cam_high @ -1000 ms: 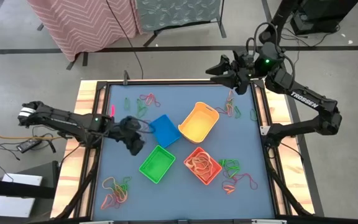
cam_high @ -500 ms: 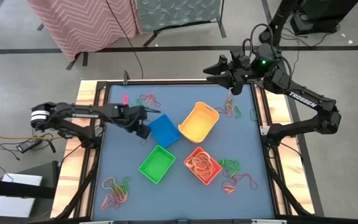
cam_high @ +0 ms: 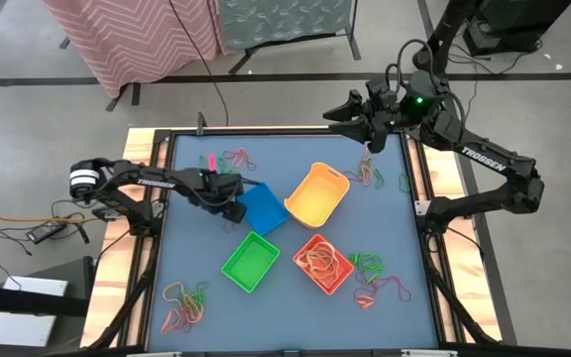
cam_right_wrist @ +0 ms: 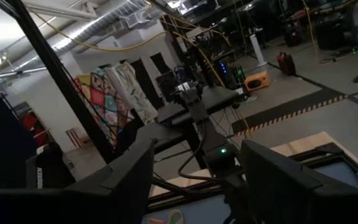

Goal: Sort rubber bands into baskets
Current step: Put the red rubber band into the blue bin

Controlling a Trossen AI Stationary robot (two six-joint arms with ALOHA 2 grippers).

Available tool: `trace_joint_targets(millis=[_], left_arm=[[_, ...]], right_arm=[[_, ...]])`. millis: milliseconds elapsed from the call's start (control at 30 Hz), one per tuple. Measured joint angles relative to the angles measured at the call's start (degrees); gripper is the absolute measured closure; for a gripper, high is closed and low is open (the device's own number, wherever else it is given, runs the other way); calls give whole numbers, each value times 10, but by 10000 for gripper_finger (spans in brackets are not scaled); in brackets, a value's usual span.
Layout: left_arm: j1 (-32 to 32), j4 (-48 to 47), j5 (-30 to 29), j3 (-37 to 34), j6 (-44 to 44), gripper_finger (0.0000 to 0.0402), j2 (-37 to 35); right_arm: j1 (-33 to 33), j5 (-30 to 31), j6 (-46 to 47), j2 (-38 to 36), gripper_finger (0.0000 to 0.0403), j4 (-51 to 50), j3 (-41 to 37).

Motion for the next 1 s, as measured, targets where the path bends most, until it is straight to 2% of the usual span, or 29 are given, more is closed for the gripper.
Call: trace_joint_targets(millis=[167, 267, 367, 533, 767, 1000], left_arm=[[0, 0, -5, 2, -10, 203, 15], [0, -4, -14, 2, -5, 225, 15], [0, -4, -20, 2, -1, 274, 15], [0, 2, -27, 2, 38, 386, 16], [1, -51, -56, -3, 59, 398, -18], [1, -113, -92, -1, 45, 400, -129]], right_arm=[[0, 0, 0, 0, 151, -1, 0], [0, 0, -1, 0, 151, -1, 0], [1, 0, -4, 0, 151, -1, 0], [1, 0, -4, 0, 151, -1, 0], [1, 0, -4, 0, 151, -1, 0], [2, -2, -4, 0, 151, -9, 0]])
